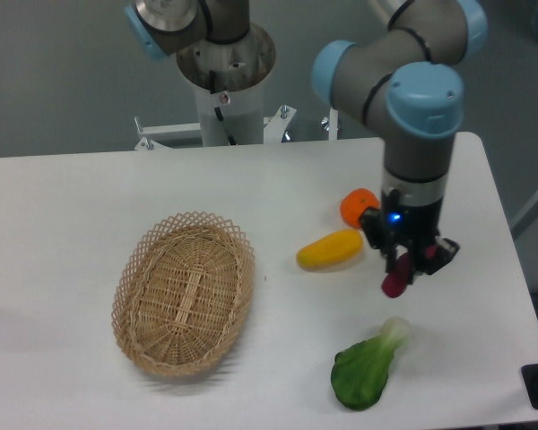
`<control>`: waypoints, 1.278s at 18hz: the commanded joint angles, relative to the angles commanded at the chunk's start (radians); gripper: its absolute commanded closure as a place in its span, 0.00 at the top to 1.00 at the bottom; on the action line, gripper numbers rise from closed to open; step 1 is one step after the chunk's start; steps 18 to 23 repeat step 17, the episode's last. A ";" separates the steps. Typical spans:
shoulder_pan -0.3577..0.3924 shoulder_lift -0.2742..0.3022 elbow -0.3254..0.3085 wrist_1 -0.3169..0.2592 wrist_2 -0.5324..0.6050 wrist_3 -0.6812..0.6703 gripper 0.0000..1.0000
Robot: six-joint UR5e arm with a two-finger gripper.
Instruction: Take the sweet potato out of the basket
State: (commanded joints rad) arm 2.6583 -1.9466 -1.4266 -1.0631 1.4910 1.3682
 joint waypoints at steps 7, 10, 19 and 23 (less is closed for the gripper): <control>0.014 -0.002 0.002 0.000 0.000 0.017 0.15; 0.012 -0.002 0.000 0.002 0.000 0.015 0.15; 0.012 -0.002 0.003 0.005 -0.002 0.011 0.15; 0.012 -0.002 0.003 0.005 -0.002 0.011 0.15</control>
